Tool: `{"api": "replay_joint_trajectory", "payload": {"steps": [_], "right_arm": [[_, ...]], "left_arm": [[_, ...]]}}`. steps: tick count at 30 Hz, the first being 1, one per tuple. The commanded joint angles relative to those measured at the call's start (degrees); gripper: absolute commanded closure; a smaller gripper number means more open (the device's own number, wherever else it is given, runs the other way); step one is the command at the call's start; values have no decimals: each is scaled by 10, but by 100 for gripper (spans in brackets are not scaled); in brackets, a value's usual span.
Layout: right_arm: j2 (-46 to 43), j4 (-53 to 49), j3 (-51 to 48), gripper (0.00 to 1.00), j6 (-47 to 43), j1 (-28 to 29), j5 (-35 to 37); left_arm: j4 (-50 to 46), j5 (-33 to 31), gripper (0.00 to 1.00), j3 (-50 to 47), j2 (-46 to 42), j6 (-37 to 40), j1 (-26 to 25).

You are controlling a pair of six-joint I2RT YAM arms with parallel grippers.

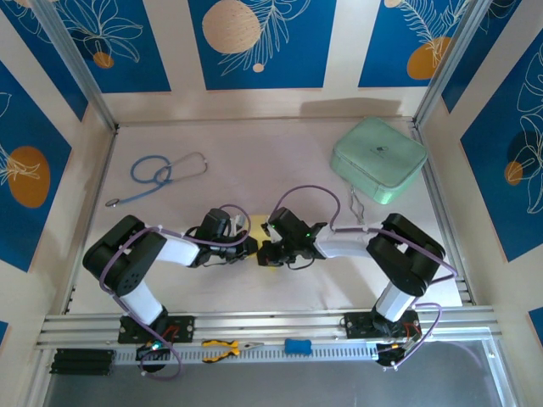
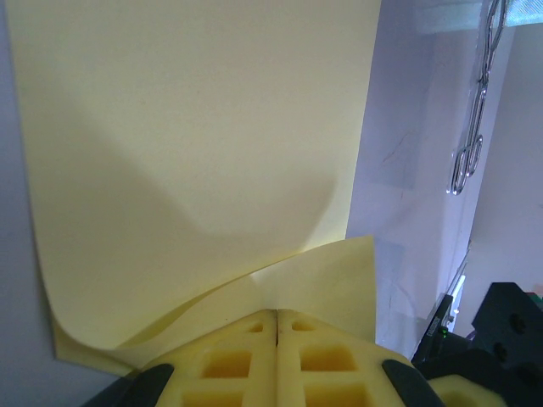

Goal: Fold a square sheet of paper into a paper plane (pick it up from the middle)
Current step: Third fold the triangle at the center of the table.

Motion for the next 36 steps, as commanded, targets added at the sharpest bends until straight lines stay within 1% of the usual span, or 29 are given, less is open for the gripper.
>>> {"api": "replay_joint_trajectory", "payload": {"steps": [1, 16, 26, 36], "right_arm": [[15, -27, 10, 97, 10, 5, -2], [-5, 19, -61, 96, 31, 3, -17], [-27, 90, -130, 94, 59, 1, -46], [-69, 91, -187, 94, 65, -2, -33]], "left_arm": [[-28, -16, 93, -14, 14, 15, -3], [-34, -18, 94, -12, 20, 16, -3], [-35, -23, 96, -15, 24, 12, -3], [-33, -25, 96, -17, 24, 9, -3]]}}
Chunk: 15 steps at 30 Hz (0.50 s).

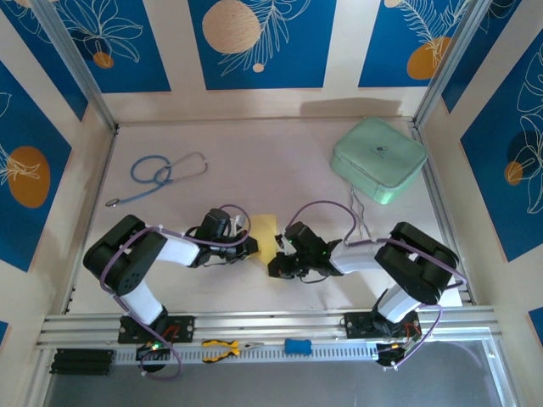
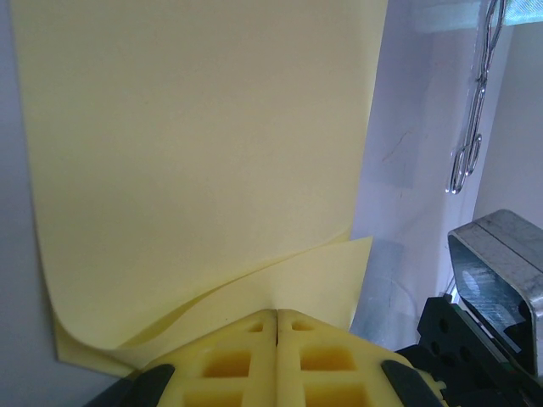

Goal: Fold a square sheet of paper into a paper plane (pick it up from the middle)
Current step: Third fold the triangle at the center of the table.

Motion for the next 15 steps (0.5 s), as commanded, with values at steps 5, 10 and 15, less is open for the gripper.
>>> {"api": "replay_joint_trajectory", "payload": {"steps": [5, 10, 15], "right_arm": [[-68, -69, -7, 94, 14, 0, -19], [-63, -124, 69, 96, 1, -1, 4], [-3, -118, 104, 96, 9, -16, 15]], "left_arm": [[-38, -27, 96, -18, 17, 9, -3], [-33, -27, 96, -20, 16, 8, -3], [-29, -24, 96, -22, 18, 6, -3]]}}
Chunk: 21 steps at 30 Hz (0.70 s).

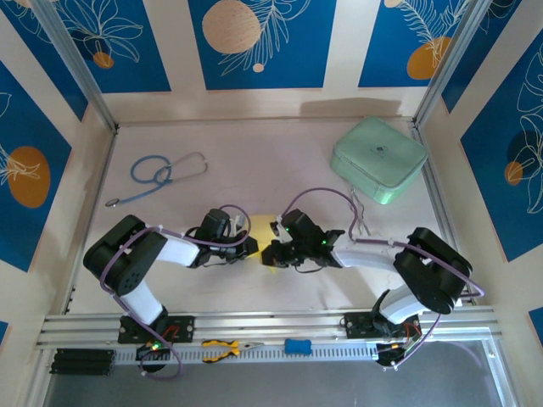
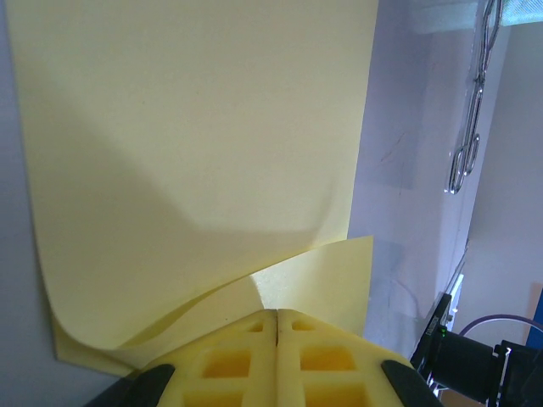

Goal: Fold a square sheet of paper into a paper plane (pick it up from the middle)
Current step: Third fold the triangle at the center of the table.

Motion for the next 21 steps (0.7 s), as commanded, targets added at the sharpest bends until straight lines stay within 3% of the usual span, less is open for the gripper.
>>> {"api": "replay_joint_trajectory", "payload": {"steps": [1, 8, 21], "right_arm": [[41, -28, 14, 96, 3, -10, 7], [83, -24, 25, 96, 2, -18, -4], [84, -4, -60, 97, 44, -18, 10]], "left_arm": [[-36, -23, 96, -17, 18, 5, -3], [-35, -20, 96, -15, 20, 6, -3], [-1, -8, 91, -16, 4, 2, -3]]}}
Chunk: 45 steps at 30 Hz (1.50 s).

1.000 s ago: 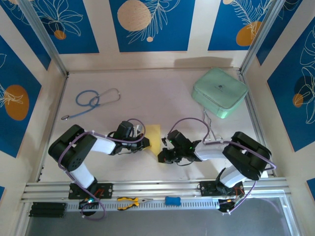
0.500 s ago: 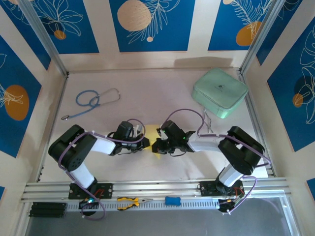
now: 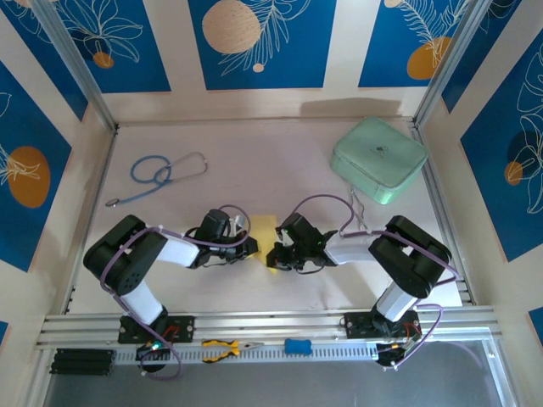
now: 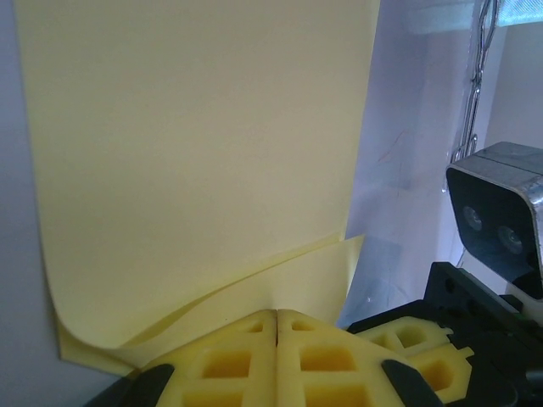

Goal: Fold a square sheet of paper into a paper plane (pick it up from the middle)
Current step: Third fold the triangle at the center of the table.

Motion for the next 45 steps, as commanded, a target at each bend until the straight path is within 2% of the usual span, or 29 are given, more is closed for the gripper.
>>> {"api": "replay_joint_trajectory", "payload": {"steps": [1, 5, 10, 13, 17, 20, 27, 33, 45], "right_arm": [[9, -51, -25, 97, 14, 1, 8], [15, -64, -9, 97, 8, 4, 7], [17, -74, -2, 97, 10, 6, 12], [18, -74, -3, 97, 13, 7, 15], [17, -76, -4, 98, 14, 8, 15], [20, -84, -4, 98, 15, 8, 21], [32, -105, -9, 99, 23, 25, 39], [33, -113, -11, 99, 23, 24, 38], [36, -116, -13, 99, 25, 20, 38]], "left_arm": [[-8, -7, 91, -13, -2, 2, -3], [-24, -7, 85, -5, -40, 6, -4], [-92, -29, 84, 11, -84, 9, -23], [-121, -35, 86, 25, -74, 14, -38], [-106, -28, 88, 34, -40, 10, -44], [-121, -48, 91, 33, -19, 11, -43], [-150, -75, 93, 27, -9, 13, -21], [-138, -52, 93, 26, -20, 16, 6], [-190, -45, 92, 33, -59, 59, 72]]}}
